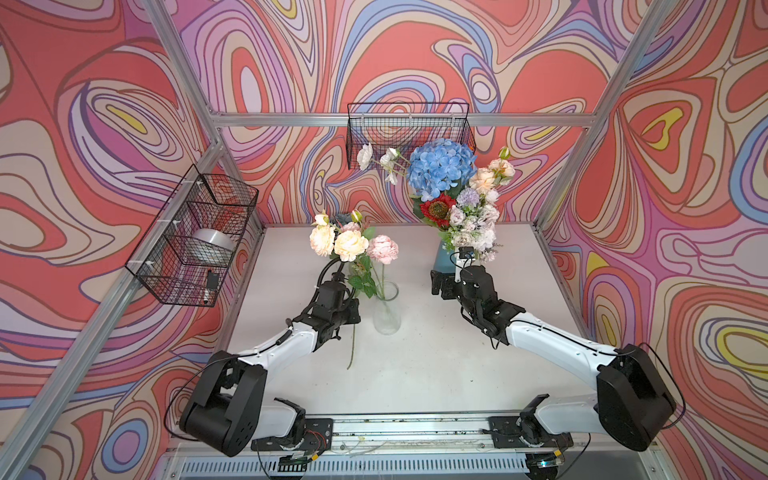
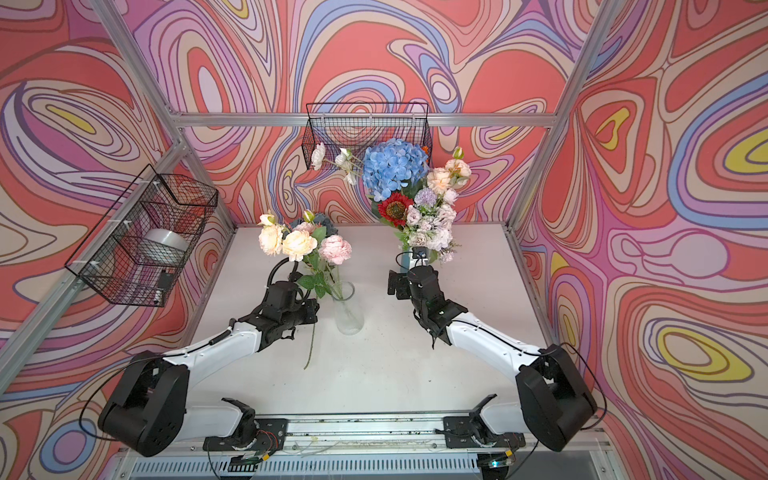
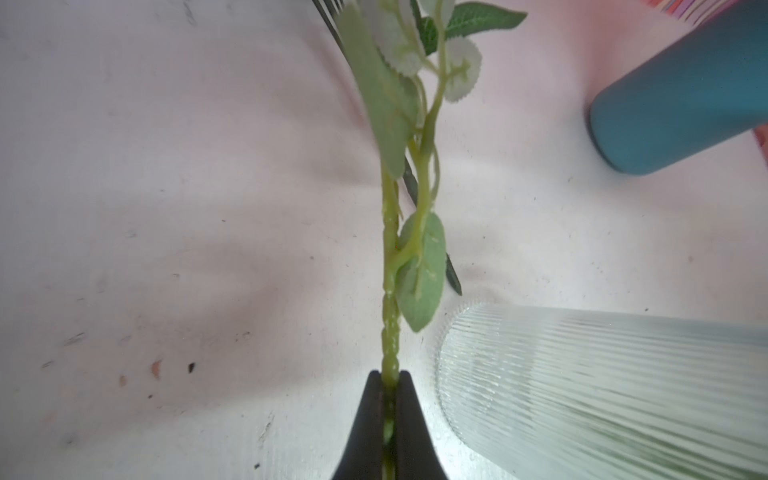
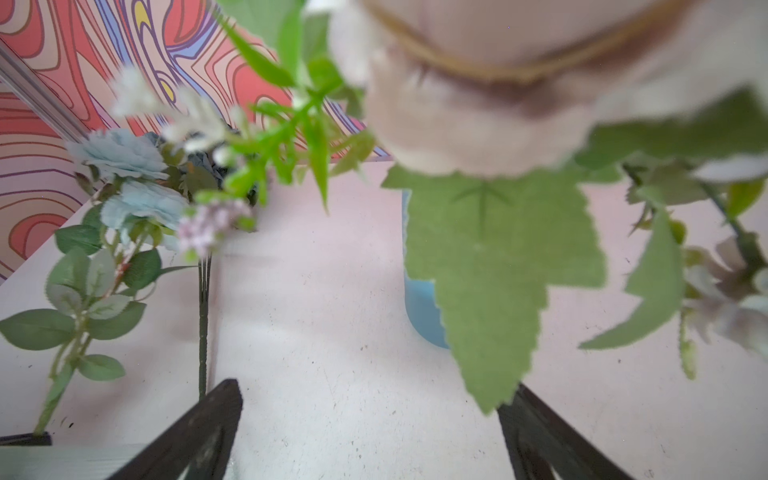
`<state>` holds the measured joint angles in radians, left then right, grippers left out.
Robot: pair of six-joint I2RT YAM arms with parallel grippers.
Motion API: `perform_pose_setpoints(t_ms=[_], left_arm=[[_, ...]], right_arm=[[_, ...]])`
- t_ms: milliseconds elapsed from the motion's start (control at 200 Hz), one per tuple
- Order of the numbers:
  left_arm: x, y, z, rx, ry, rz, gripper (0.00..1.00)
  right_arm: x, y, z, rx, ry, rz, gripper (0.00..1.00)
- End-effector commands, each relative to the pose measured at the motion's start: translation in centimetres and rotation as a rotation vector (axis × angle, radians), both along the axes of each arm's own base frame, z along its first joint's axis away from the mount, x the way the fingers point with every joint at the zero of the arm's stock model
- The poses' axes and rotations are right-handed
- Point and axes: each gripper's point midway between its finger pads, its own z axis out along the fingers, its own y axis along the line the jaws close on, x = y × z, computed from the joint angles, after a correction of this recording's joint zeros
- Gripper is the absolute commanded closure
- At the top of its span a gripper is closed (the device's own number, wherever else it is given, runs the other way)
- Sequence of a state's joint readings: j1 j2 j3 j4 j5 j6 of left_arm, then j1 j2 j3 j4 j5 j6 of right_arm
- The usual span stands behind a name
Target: Arrange the flowers into the vase
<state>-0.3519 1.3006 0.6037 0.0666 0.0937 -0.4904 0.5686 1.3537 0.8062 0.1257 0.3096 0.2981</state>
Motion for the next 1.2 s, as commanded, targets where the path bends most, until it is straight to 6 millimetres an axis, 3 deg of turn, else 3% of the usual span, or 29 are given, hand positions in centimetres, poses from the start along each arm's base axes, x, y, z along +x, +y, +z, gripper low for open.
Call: perform_pose_setpoints(t_ms=[0,275,451,606,701,946,1197], left_arm=[[0.7,1.8,3.0,-0.123,-0.082,0.127,1.0],[0.0,5.0,12.1,-0.2,-0.35,0.26,1.0],[-2.4,7.4,17.0,-0.23,-0.523,0.343,1.0],[-4.8,7.7,21.2,-0.289,-0.678,0.306,1.0],[-5.8,6.7,23.2,-0.317,-0.723,0.231,1.0],[-7.9,0.9,28.8,-0.464,-0.878,-0.125,1.0],[-10.2,-4.9,31.3,-0.378,-0.984,-0.347,1.0]], right_arm=[[0.5,0.2,2.3,0.053,-0.049,-0.006,0.02],[-0.2,1.1,4.8,0.111,-0.097,0.061,0.02],[-0.8,2.5,6.5,0.162,-0.14,0.149,0.02],[-1.4,4.0,8.2,0.228,-0.205,0.239,0.02],[-1.7,5.0,9.2,0.254,-0.22,0.294,0.02],[-2.7,8.6,12.0,0.285,-0.166,0.495,0.05],[-4.5,10.4,16.1,0.326,-0.191,0.638,0.14]])
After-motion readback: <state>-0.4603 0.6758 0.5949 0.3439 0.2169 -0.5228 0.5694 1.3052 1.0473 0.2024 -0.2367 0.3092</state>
